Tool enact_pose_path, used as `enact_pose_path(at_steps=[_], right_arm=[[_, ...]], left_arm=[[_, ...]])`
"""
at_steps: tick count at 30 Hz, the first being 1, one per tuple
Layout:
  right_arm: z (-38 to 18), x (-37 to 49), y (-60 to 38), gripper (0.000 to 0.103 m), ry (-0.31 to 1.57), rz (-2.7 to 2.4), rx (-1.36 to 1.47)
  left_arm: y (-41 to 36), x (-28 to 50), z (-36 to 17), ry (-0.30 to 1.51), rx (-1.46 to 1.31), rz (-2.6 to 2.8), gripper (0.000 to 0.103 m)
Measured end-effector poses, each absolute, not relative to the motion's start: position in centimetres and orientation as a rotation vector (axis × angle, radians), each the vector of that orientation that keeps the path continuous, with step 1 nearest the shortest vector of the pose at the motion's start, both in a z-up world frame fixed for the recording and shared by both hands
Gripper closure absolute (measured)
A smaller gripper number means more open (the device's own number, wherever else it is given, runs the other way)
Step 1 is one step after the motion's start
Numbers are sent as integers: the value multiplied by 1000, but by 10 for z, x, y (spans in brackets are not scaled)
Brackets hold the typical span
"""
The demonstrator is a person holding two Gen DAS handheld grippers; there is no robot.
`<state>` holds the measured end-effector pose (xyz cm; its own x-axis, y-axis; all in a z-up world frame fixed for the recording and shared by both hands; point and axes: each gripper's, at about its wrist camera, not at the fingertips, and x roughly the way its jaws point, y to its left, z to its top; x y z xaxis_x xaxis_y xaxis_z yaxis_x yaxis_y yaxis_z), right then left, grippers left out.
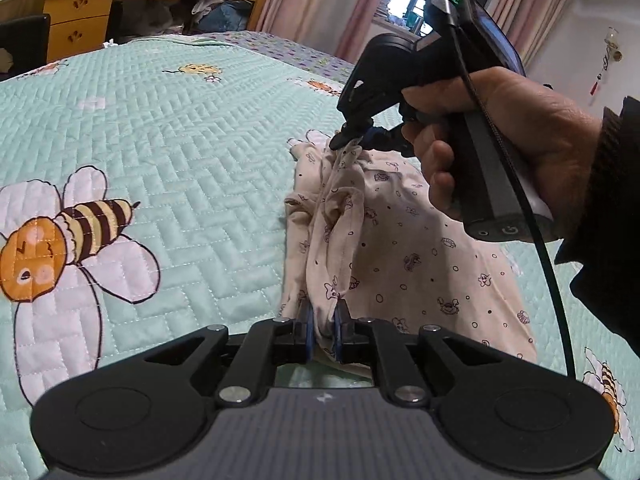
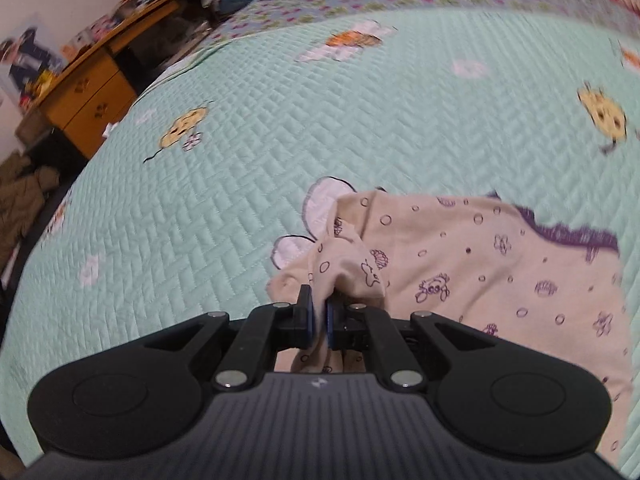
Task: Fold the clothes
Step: 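Open both grippers to release the folded edge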
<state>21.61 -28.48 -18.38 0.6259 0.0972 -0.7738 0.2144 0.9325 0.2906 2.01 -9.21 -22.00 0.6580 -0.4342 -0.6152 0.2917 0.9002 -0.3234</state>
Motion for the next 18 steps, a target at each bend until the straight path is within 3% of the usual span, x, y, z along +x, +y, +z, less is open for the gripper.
enact_pose_path(at_steps=[2, 4, 5, 7, 11, 15, 18], right_arm=[[-187, 219, -277, 95, 905, -46, 346], [-195, 222, -270, 82, 924, -19, 316], [-196, 222, -269, 81, 921, -19, 320], [-190, 216, -275, 70, 891, -7, 374], [-162, 191, -289, 67, 802, 80, 478], [-142, 152, -313, 51, 701, 136, 551], [-154, 143, -322, 50, 724, 164, 650]], left_arm=[[-91, 19, -221, 762, -211, -410, 91], [-90, 19, -221, 774, -209, -407, 88], [-90, 18, -220, 773, -202, -403, 84], [-87, 16, -217, 762, -186, -390, 80], [-75, 7, -210, 744, -164, -358, 68], [-66, -2, -203, 728, -136, -337, 67], [-66, -10, -191, 676, -125, -347, 67]])
